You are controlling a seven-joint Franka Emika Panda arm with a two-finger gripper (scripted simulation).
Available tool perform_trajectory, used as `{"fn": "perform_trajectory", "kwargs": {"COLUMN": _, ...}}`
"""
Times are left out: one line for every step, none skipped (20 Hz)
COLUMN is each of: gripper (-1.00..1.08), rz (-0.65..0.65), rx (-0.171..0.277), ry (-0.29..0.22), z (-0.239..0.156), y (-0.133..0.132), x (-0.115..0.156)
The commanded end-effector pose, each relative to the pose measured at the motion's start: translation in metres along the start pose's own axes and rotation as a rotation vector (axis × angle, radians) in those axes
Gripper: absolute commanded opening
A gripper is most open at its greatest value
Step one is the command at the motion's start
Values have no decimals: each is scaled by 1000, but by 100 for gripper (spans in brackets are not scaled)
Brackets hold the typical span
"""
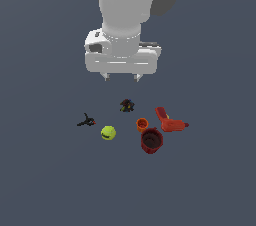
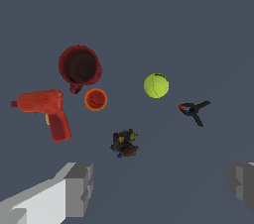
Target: Pick up a designated object from a clutter of objects.
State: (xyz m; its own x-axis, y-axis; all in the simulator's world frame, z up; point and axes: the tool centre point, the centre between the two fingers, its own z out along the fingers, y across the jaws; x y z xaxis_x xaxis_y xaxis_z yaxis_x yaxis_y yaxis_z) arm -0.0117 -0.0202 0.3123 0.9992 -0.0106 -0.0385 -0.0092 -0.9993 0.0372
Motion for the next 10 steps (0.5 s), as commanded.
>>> {"fn": "perform_trajectory", "kwargs": {"gripper": 100, "rz": -3, "rx": 0, "ry": 1, "z": 0, "y": 0, "x": 0}}
{"fn": "perform_trajectory", "kwargs": {"gripper": 100, "rz": -6, "rx": -1, "ry": 1, "z": 1, "y": 0, "x": 1}}
{"fn": "perform_trajectory", "kwargs": {"gripper": 100, "rz": -10, "rx": -1, "ry": 1, "z": 3, "y": 1, "x": 2}}
{"fn": "perform_trajectory", "kwargs": {"gripper": 100, "rz": -16, "rx": -2, "ry": 1, "z": 5, "y": 2, "x": 4}}
{"fn": "perform_trajectory", "kwargs": {"gripper": 100, "rz": -22, "rx": -4, "ry": 1, "z": 8, "y": 3, "x": 5}}
{"fn": "perform_trajectory", "kwargs": {"gripper": 100, "rz": -30, "rx": -5, "ry": 1, "z": 11, "y": 4, "x": 7}}
{"fn": "perform_trajectory", "kwargs": {"gripper": 100, "rz": -39, "rx": -6, "ry": 2, "z": 14, "y": 5, "x": 9}}
{"fn": "perform_trajectory", "kwargs": {"gripper": 100, "rz": -49, "rx": -8, "ry": 2, "z": 18, "y": 6, "x": 11}}
{"fn": "perform_trajectory", "kwargs": {"gripper": 100, "rz": -60, "rx": -9, "ry": 3, "z": 22, "y": 8, "x": 14}}
{"fn": "perform_trajectory", "kwargs": {"gripper": 100, "rz": -73, "rx": -11, "ry": 3, "z": 27, "y": 10, "x": 16}}
